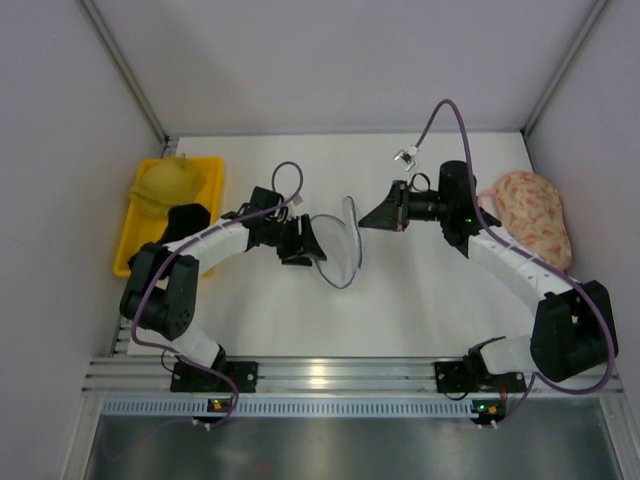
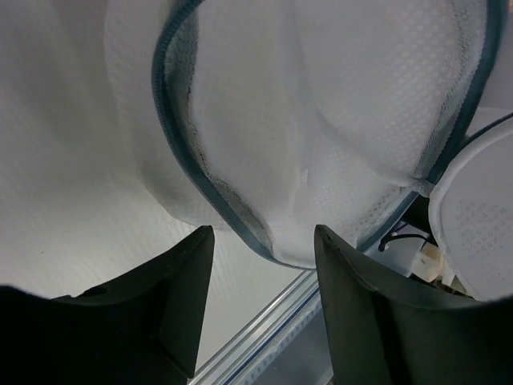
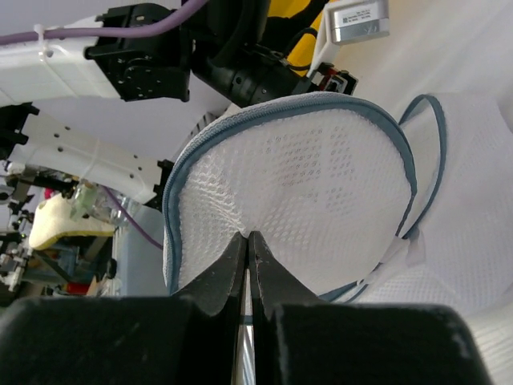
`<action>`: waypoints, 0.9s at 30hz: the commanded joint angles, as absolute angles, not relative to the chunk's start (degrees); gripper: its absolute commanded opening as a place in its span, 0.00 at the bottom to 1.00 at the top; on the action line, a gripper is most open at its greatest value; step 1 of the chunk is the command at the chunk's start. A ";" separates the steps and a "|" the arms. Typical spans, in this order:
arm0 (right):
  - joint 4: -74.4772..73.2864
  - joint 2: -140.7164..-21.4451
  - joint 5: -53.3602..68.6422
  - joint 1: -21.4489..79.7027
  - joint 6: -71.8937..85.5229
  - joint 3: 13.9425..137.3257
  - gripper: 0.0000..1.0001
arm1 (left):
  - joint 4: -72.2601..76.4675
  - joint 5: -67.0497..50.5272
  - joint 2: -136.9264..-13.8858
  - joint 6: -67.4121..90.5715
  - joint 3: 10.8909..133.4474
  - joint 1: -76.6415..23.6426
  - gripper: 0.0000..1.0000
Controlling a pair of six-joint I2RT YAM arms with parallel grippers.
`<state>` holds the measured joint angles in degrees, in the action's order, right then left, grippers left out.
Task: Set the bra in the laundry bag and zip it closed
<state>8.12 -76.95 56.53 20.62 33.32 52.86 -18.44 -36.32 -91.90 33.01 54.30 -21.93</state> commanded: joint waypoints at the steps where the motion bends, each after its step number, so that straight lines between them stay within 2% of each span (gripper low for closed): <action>1: 16.69 -74.71 58.53 19.25 38.22 52.04 0.00 | -14.77 -37.09 -92.99 35.50 56.86 -22.24 0.58; 5: 20.82 -74.79 58.80 18.37 42.01 50.71 0.00 | -13.37 -37.09 -94.91 36.73 57.83 -22.24 0.55; 8: 21.36 -74.36 59.06 17.76 42.10 49.92 0.00 | -12.75 -36.83 -96.24 36.83 59.85 -22.32 0.48; 9: 21.36 -74.27 59.24 17.32 42.10 49.66 0.00 | -12.74 -36.74 -96.50 36.57 60.64 -22.32 0.44; 12: 22.23 -73.65 60.46 13.99 42.80 48.43 0.00 | -12.66 -35.78 -96.77 35.25 63.28 -22.06 0.19; 13: 22.93 -73.65 61.08 11.36 43.93 47.99 0.00 | -12.74 -35.34 -97.12 34.46 64.67 -21.97 0.07; 15: 25.22 -73.74 62.39 8.54 44.73 48.07 0.00 | -13.88 -34.02 -97.99 32.88 67.14 -21.80 0.00; 22: 30.58 -79.52 66.44 -2.97 45.35 53.17 0.00 | -15.90 -29.10 -103.26 27.26 78.21 -21.71 0.00; 27: 38.04 -84.54 68.82 -5.97 48.17 53.45 0.00 | -15.82 -26.02 -105.82 24.44 80.24 -21.36 0.00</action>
